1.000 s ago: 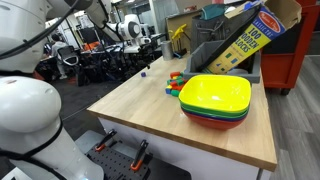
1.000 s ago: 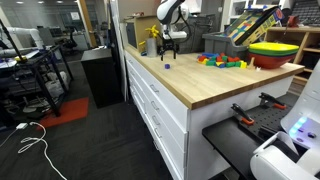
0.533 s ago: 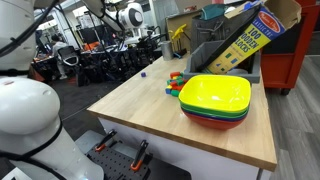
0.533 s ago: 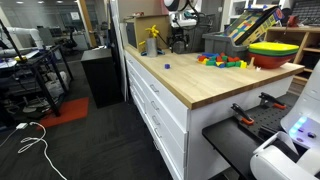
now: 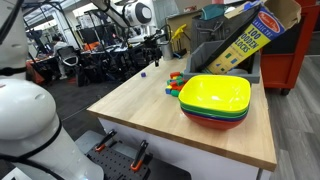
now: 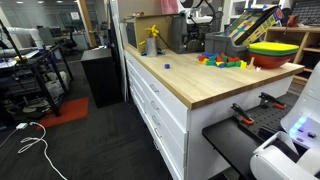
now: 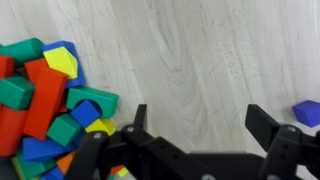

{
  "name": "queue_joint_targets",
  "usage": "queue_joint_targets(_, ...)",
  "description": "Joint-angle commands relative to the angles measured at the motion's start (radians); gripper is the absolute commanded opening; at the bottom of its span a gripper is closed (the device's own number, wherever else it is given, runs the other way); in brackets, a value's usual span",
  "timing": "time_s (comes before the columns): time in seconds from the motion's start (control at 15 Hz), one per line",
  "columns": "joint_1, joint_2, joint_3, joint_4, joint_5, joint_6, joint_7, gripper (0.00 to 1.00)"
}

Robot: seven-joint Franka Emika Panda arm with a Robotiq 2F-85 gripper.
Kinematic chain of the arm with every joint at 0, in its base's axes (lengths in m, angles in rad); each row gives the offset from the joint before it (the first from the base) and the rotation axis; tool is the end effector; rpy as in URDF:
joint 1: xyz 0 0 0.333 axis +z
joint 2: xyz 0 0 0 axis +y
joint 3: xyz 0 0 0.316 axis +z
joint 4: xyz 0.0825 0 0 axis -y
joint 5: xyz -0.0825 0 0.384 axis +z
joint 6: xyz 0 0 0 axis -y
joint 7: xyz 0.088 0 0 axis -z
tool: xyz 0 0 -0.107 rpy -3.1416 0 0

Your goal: Move one blue block to the left.

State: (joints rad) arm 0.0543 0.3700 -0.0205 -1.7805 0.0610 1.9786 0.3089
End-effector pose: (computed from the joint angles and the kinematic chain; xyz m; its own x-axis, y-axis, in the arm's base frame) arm 0.6256 0.0259 0.3361 0.9391 -0.2949 -0.1766 -0.2978 -0.9546 0.0106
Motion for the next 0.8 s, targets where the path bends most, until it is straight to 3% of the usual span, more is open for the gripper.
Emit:
queue_joint_targets(0.0, -0.045, -0.124, -0.015, -0.151, 0.029, 0.025, -0.048, 1.0)
queue_joint_targets(0.73, -0.141, -0.437, -0.072, -0.505, -0.04, 0.101, -0.335, 1.0)
